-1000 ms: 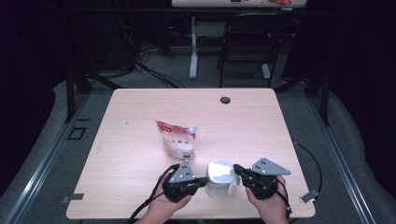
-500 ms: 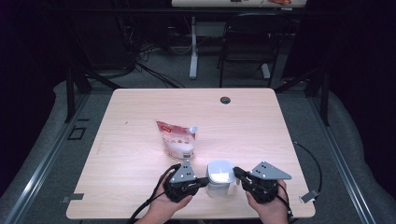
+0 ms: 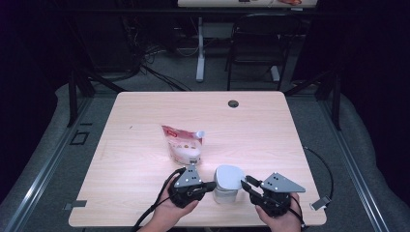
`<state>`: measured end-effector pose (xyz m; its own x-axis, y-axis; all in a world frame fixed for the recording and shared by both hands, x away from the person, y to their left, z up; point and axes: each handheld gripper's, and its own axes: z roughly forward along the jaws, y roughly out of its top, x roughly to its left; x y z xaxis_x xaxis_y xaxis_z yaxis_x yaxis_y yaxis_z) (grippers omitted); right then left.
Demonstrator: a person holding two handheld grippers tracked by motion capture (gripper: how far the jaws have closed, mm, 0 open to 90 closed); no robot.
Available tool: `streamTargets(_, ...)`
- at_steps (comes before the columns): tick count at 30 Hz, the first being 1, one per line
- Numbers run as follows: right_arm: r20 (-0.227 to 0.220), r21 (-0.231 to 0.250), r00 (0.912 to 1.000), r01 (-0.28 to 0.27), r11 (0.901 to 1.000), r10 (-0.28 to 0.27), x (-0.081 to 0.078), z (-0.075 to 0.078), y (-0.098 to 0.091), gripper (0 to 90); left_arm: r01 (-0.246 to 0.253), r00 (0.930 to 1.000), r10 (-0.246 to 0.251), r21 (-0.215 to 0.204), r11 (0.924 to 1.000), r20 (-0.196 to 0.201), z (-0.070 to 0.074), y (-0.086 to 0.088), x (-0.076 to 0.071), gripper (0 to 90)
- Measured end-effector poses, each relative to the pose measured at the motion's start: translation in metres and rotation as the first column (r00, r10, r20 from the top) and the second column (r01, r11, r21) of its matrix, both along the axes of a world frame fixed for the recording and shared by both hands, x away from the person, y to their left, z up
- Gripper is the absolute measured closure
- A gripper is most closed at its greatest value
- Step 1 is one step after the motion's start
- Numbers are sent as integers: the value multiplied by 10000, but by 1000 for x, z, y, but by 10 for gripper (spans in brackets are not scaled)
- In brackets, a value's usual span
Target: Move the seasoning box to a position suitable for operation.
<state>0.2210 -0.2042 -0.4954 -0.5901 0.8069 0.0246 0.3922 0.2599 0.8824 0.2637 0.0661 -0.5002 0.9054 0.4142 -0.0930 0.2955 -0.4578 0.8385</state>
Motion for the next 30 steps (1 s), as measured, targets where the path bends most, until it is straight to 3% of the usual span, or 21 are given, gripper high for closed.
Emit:
streamTargets(8, 173, 98, 9998, -127, 9999, 125, -8, -4, 1, 556, -49, 10000, 49, -80, 10000, 33, 3, -1, 0, 900)
streamTargets(18, 433, -204, 9985, -333, 9992, 342, -10, -10, 9, 436, -98, 9999, 99, -143, 9998, 33, 5, 1, 0, 900)
streamTargets(26, 313, -424, 9987, -396, 9983, 409, -9, -14, 13, 404, -43, 10000, 44, -124, 9999, 83, 6, 1, 1, 900)
streamTargets(30, 466, -741, 9981, -356, 9966, 391, -9, -15, 18, 381, -55, 9999, 57, -126, 9999, 94, 6, 1, 1, 900)
